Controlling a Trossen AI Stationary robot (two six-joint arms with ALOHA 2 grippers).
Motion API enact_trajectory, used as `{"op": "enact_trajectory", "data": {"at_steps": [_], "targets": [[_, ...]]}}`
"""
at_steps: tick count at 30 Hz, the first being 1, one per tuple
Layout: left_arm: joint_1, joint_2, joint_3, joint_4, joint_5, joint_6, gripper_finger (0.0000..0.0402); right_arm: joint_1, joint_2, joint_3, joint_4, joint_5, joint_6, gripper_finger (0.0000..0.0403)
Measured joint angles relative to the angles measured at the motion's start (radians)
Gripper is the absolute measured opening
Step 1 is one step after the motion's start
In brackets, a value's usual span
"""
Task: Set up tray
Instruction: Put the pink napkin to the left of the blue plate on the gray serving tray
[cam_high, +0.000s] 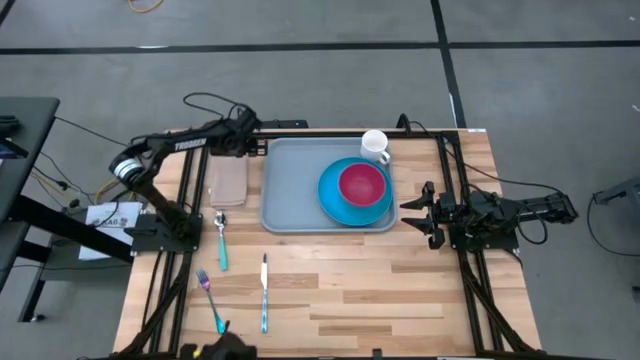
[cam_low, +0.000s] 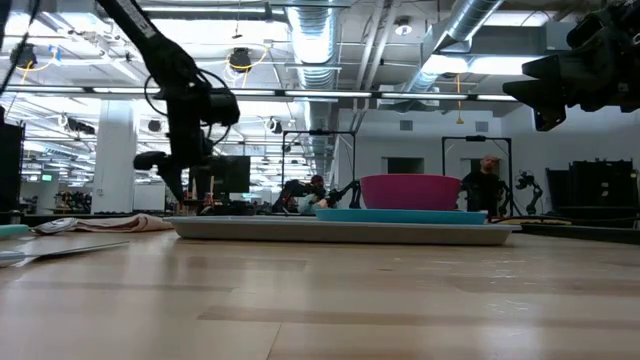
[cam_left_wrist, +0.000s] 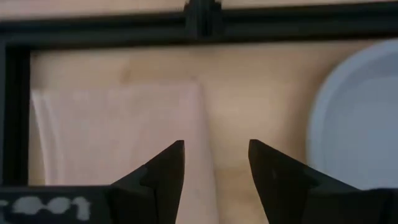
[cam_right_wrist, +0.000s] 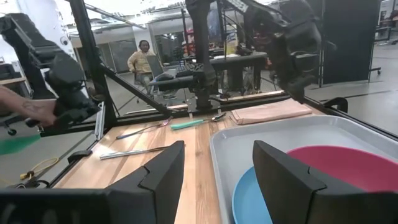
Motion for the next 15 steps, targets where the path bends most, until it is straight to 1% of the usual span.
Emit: {"op": "enact_trajectory", "data": {"at_steps": [4, 8, 11, 15], "targets": [[0.031, 0.094, 0.097, -0.033, 0.014, 0.079, 0.0169, 0.000, 0.000, 0.000, 0.000, 0.000, 0.000, 0.0182], [0.058, 0.176, 0.179, -0.132, 0.015, 0.115, 0.0169, 0.000, 0.000, 0.000, 0.000, 0.000, 0.000, 0.0182], [0.073, 0.209, 0.207, -0.177, 0.016, 0.127, 0.0169, 0.000, 0.000, 0.000, 0.000, 0.000, 0.000, 0.0182], [0.089, 0.228, 0.211, -0.238, 0.016, 0.114, 0.0169, 0.000, 0.000, 0.000, 0.000, 0.000, 0.000, 0.0182]]}}
